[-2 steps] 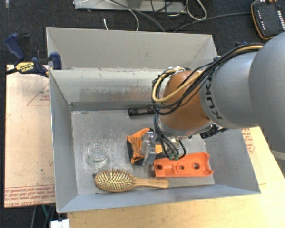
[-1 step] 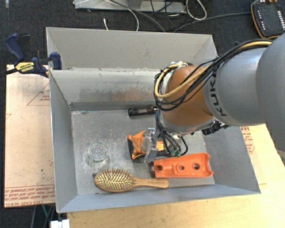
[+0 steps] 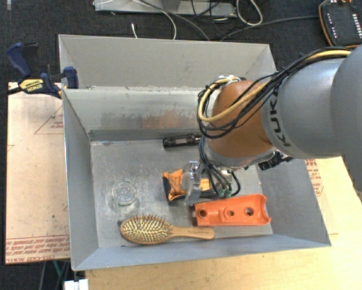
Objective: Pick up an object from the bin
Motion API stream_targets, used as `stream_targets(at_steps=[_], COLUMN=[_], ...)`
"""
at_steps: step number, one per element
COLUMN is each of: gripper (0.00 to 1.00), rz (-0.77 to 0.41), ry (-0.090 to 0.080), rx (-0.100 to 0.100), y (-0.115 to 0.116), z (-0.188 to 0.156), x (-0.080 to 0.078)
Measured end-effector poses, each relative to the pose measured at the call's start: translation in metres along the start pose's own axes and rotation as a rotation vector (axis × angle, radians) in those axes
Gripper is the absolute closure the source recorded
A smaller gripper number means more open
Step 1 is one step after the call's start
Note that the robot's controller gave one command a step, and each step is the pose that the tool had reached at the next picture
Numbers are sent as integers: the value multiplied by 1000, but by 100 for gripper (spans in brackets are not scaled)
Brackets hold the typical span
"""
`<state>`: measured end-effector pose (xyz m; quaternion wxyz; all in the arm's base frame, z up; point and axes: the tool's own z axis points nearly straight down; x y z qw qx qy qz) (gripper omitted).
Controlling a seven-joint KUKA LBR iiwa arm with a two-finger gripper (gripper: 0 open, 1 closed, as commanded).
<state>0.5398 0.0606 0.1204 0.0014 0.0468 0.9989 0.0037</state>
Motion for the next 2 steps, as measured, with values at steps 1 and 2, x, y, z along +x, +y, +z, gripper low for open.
stream_targets(at_steps=[1,2], gripper=[100,100], rz=[0,0], ry=[-1,9], rx=[0,1], y=[0,0], z=[-6,-34], x=[0,2])
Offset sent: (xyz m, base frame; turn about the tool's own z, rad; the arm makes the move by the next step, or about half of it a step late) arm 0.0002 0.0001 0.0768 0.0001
